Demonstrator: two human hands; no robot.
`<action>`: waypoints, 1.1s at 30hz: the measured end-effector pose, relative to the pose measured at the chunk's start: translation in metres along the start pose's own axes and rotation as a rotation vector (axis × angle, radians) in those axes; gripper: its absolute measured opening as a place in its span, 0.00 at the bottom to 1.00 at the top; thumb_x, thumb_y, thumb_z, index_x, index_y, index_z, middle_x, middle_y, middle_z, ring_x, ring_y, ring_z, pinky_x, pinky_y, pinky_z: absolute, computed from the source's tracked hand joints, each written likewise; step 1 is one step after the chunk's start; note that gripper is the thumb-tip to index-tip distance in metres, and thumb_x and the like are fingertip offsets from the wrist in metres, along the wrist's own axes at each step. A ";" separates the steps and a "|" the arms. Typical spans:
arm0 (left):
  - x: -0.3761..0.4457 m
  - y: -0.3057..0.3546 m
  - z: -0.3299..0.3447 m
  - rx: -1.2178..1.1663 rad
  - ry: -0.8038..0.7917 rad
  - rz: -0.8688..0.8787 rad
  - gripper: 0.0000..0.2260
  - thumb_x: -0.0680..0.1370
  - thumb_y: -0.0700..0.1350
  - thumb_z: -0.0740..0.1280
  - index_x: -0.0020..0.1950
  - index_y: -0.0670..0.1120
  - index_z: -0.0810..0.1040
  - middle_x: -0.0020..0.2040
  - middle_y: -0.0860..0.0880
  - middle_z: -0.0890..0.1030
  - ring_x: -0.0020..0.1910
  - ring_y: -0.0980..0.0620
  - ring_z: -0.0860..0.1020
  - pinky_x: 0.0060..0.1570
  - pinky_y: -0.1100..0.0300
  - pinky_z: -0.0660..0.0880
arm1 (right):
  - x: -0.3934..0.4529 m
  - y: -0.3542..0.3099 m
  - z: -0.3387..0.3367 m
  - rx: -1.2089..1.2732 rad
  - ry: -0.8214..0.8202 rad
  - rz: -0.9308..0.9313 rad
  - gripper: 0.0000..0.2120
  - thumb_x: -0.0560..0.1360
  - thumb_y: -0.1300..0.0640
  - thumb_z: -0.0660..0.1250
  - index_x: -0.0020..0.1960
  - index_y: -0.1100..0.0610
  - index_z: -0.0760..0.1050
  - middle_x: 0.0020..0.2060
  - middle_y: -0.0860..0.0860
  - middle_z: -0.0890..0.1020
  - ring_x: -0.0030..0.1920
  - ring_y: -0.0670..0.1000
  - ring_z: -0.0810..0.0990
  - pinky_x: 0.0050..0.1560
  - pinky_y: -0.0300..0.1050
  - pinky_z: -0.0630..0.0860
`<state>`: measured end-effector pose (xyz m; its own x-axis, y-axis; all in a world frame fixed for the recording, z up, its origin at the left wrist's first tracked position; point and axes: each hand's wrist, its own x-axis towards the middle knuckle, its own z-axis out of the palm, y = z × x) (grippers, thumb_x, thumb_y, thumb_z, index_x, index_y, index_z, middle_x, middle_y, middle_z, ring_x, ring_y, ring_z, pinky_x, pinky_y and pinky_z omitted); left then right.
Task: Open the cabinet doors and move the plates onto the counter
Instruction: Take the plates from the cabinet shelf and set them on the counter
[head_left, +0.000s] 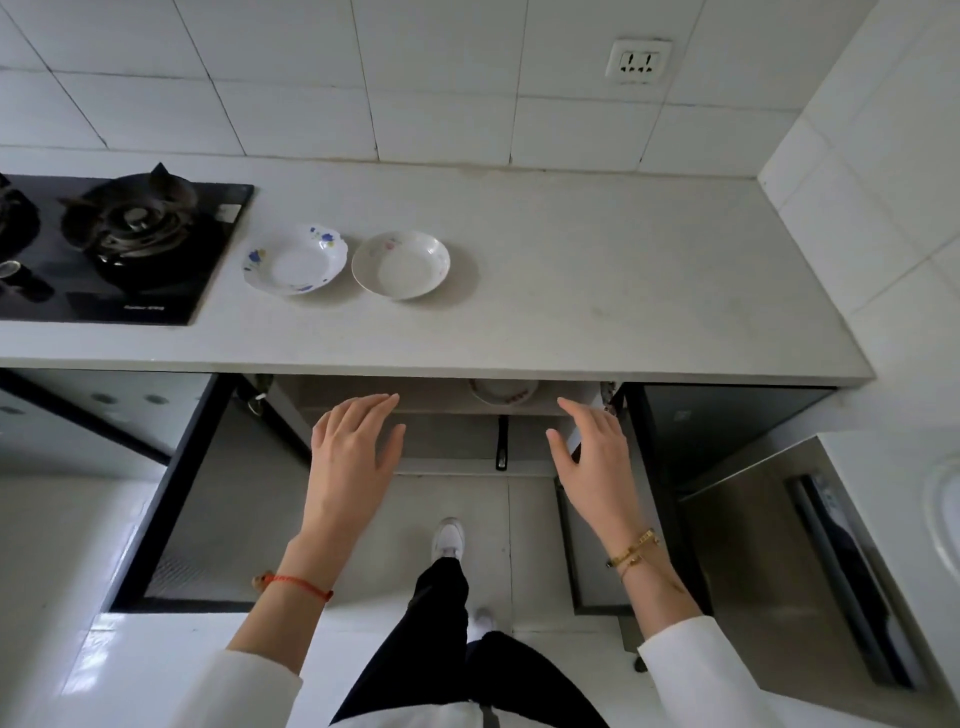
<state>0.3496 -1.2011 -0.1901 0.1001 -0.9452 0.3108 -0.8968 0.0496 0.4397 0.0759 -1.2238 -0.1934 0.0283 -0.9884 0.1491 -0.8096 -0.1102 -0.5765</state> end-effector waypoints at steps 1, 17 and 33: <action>0.000 -0.002 0.007 0.001 -0.009 0.001 0.15 0.78 0.46 0.67 0.64 0.46 0.78 0.61 0.50 0.80 0.62 0.48 0.75 0.65 0.49 0.68 | 0.001 0.004 0.003 -0.003 0.001 0.003 0.19 0.78 0.53 0.65 0.68 0.55 0.70 0.62 0.51 0.78 0.66 0.51 0.71 0.67 0.44 0.65; 0.033 -0.054 0.176 0.030 -0.104 0.023 0.14 0.78 0.45 0.68 0.63 0.45 0.79 0.58 0.49 0.81 0.60 0.47 0.77 0.62 0.50 0.69 | 0.068 0.100 0.126 0.003 0.007 0.029 0.16 0.79 0.56 0.64 0.65 0.59 0.73 0.60 0.53 0.79 0.64 0.54 0.73 0.67 0.51 0.71; 0.062 -0.168 0.422 0.061 -0.057 0.136 0.13 0.78 0.46 0.66 0.62 0.46 0.78 0.59 0.47 0.81 0.57 0.44 0.77 0.58 0.47 0.71 | 0.134 0.264 0.333 -0.042 0.159 -0.028 0.15 0.78 0.56 0.65 0.63 0.60 0.74 0.58 0.55 0.80 0.61 0.55 0.76 0.64 0.49 0.71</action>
<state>0.3250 -1.4040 -0.6006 -0.0470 -0.9480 0.3149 -0.9252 0.1602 0.3441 0.0615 -1.4204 -0.5931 -0.0390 -0.9557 0.2917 -0.8339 -0.1297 -0.5364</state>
